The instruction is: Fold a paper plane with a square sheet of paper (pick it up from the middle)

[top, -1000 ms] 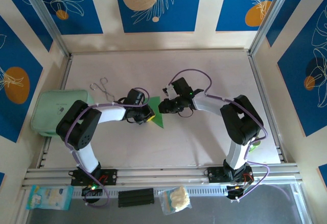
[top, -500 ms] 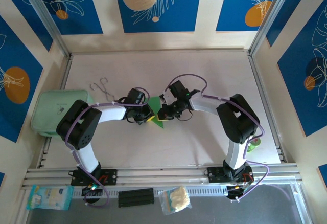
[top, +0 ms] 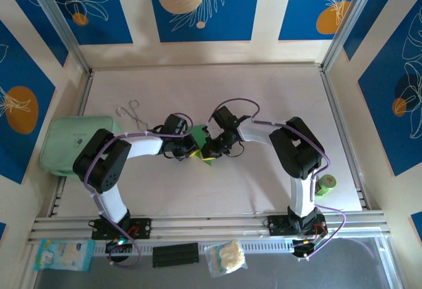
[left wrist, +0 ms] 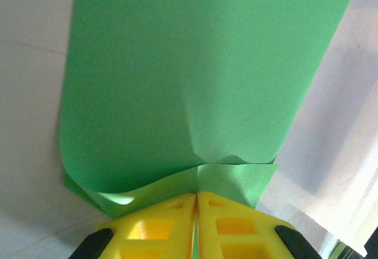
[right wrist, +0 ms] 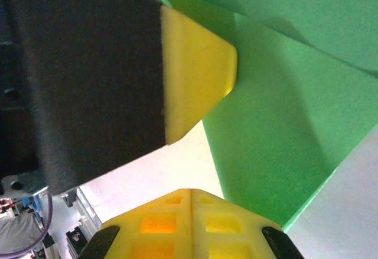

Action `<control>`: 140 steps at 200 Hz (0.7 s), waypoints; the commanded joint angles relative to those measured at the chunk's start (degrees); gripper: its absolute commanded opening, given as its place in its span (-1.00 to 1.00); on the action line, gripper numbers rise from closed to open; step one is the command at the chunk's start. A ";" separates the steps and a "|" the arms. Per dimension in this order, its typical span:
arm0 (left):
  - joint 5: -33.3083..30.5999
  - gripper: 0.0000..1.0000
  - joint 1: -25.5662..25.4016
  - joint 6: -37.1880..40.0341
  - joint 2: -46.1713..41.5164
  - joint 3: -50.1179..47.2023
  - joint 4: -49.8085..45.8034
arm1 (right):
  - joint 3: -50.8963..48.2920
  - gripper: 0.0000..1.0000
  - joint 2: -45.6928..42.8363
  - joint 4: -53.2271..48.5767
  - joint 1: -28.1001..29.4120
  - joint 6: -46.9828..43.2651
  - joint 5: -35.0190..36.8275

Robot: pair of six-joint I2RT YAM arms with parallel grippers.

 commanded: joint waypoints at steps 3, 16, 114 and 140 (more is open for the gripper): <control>-2.04 -0.75 -0.24 -0.18 2.22 0.07 -5.65 | 1.63 -0.93 1.23 -3.17 0.25 -2.73 0.63; -2.11 -0.76 -0.28 -0.28 2.26 -0.01 -5.88 | 1.59 -0.93 1.52 -3.37 0.16 -3.10 0.98; -2.74 -0.80 -0.24 -1.03 2.74 0.28 -7.42 | 1.76 -0.93 3.00 -4.71 0.34 -4.12 1.94; -2.81 -0.81 -0.23 -1.18 2.83 0.25 -7.64 | 2.07 -0.93 3.38 -5.30 0.42 -4.37 2.16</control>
